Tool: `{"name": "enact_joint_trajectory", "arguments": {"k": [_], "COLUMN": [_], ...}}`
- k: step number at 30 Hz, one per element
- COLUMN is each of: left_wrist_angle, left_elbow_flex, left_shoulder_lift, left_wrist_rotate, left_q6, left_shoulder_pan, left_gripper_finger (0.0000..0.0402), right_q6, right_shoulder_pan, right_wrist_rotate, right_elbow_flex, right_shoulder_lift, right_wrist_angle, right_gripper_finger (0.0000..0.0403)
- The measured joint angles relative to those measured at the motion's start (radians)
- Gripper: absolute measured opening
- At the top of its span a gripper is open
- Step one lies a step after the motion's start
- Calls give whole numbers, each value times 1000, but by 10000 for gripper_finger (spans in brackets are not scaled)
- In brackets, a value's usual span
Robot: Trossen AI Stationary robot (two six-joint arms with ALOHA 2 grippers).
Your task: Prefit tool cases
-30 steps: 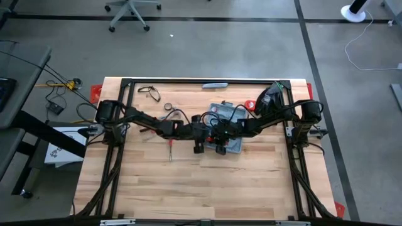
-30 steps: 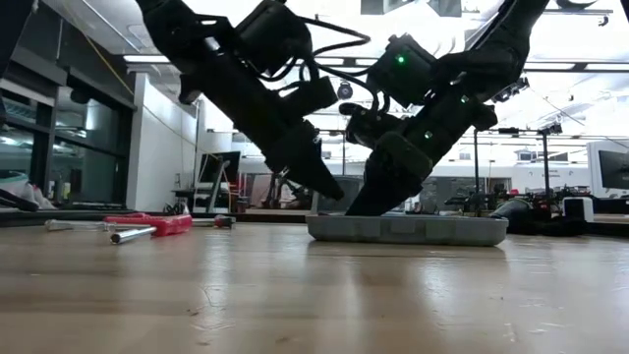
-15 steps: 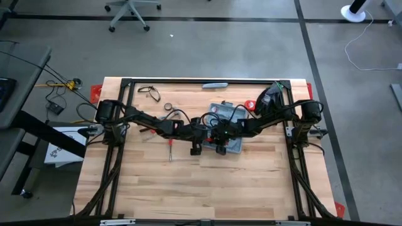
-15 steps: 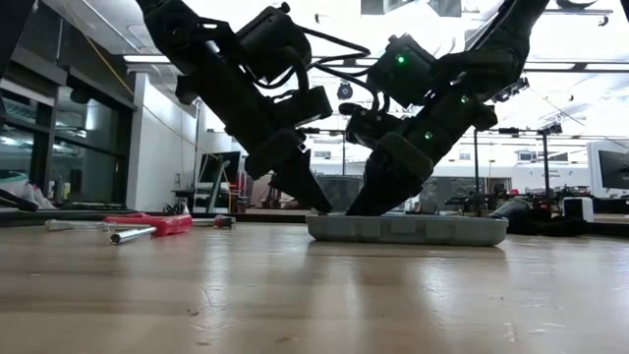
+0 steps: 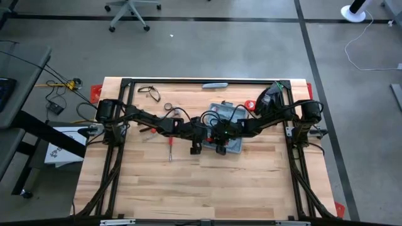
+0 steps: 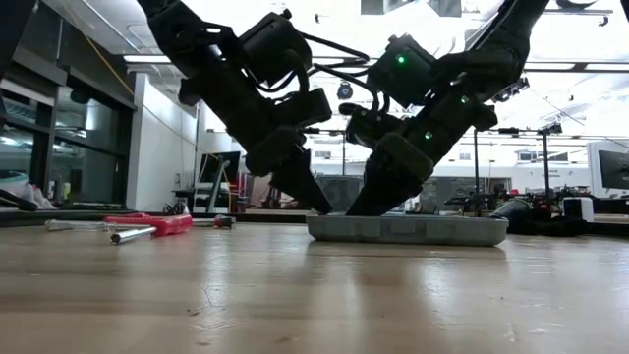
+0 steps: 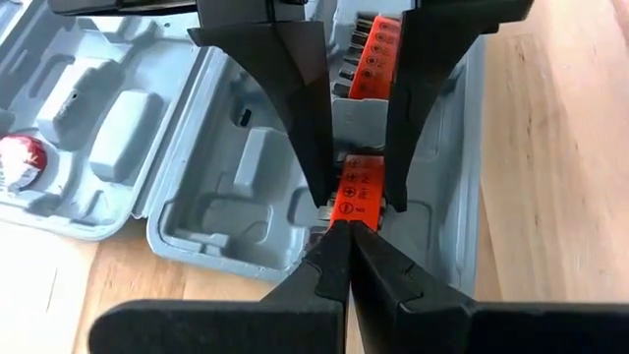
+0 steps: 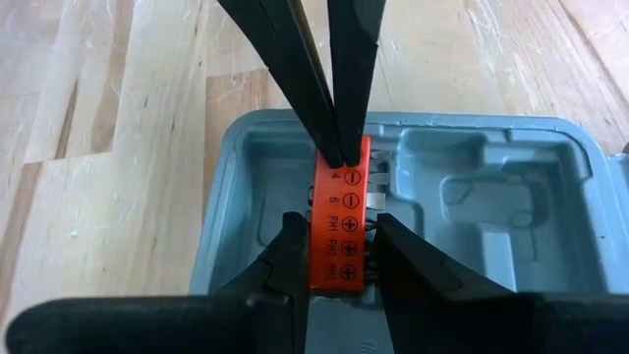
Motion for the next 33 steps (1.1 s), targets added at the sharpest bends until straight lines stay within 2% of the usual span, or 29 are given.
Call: {"name": "enact_joint_trajectory", "arguments": {"k": [8,21,33], "left_wrist_angle": [53,81,99], "left_elbow_flex": [3,1,4], "left_shoulder_lift": [78,93,122], "left_wrist_rotate": [34,50,65], "left_q6": [-27,-48,-117], "left_shoulder_pan": [6,20,38], "left_gripper_finger": [0,0,0], "right_q6": [-1,0,13], "right_shoulder_pan": [0,0,0], "right_wrist_rotate": [5,10,38], "right_elbow_flex": [-1,-1,0], "right_shoulder_lift": [0,0,1], "right_wrist_angle": [-6,-5,-3], "right_gripper_finger": [81,81,109]}}
